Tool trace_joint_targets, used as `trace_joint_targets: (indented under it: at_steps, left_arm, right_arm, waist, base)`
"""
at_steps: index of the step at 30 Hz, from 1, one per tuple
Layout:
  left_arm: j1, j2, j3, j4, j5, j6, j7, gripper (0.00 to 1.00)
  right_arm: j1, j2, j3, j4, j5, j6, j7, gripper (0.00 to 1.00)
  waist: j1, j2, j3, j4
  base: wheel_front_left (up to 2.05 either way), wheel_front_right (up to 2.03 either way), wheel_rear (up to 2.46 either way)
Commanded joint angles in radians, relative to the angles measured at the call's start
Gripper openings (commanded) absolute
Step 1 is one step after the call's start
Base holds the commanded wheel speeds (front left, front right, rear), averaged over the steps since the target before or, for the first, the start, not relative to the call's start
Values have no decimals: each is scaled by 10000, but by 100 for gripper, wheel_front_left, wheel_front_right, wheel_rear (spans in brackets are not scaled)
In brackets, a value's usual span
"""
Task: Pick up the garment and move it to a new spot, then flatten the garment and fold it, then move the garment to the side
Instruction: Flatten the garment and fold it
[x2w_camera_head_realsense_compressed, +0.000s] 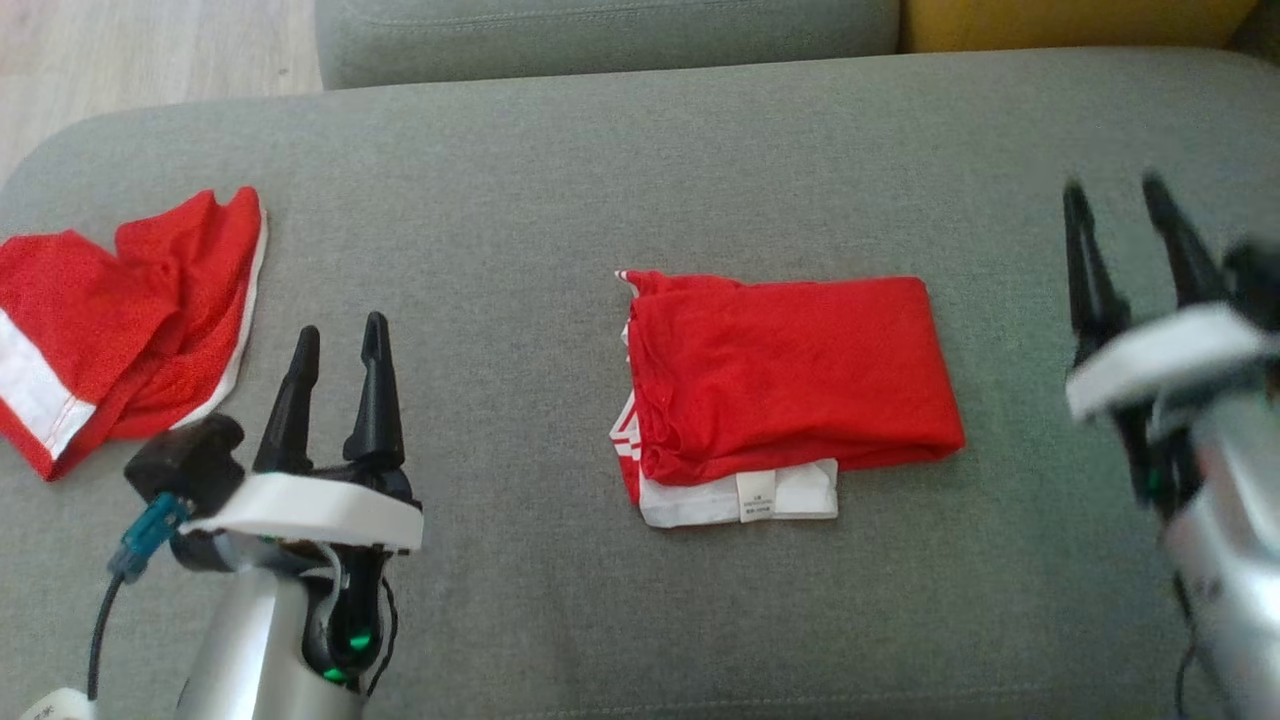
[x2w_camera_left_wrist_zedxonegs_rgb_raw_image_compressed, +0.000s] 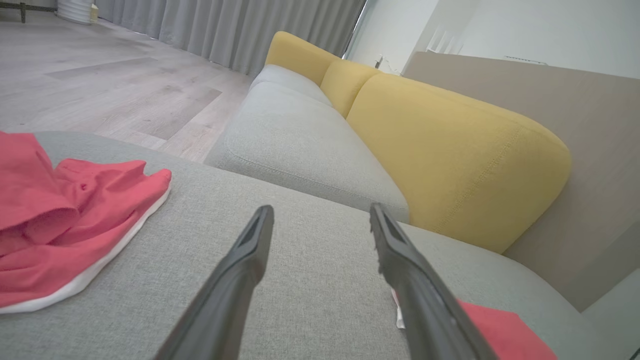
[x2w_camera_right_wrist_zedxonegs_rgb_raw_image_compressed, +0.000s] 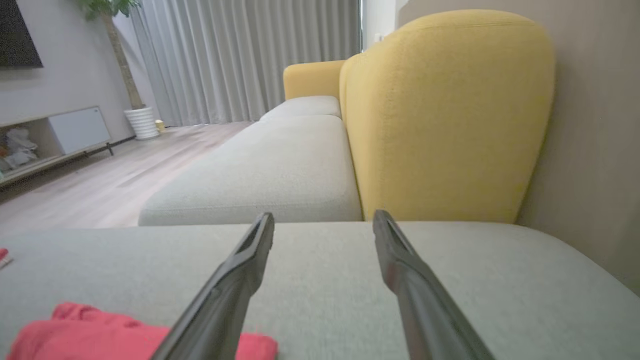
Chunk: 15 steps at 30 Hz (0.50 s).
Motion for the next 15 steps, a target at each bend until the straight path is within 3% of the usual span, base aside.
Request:
trace_joint_targets:
  at_steps: [1,6,11,15]
  left_arm:
    - [-128,120,275,-376,92,-2,-122,100]
    - [145,120,187,-591,482,58,-122,100]
    - [430,120,-8,-513,762,81,-122,100]
    - [523,120,-43,-543,791,114,-122,100]
  right_arm:
    - [218,140,-172,-594,-373,19,-107,100]
    - [2073,1248,-1858,-2261,-2012,19,-107,100]
    - [2974,2010,-2425,-2975,-2920,19,-108,100]
    - [3217,2247,-2578,-3108,-3242,19,-108,100]
  waist:
    - [0,0,21,-14]
    - [0,0,43,-48]
    - [0,0,41,-91]
    - [0,0,75,-71]
  base:
    - [0,0,0]
    - [0,0,0]
    - [0,0,0]
    - [0,0,0]
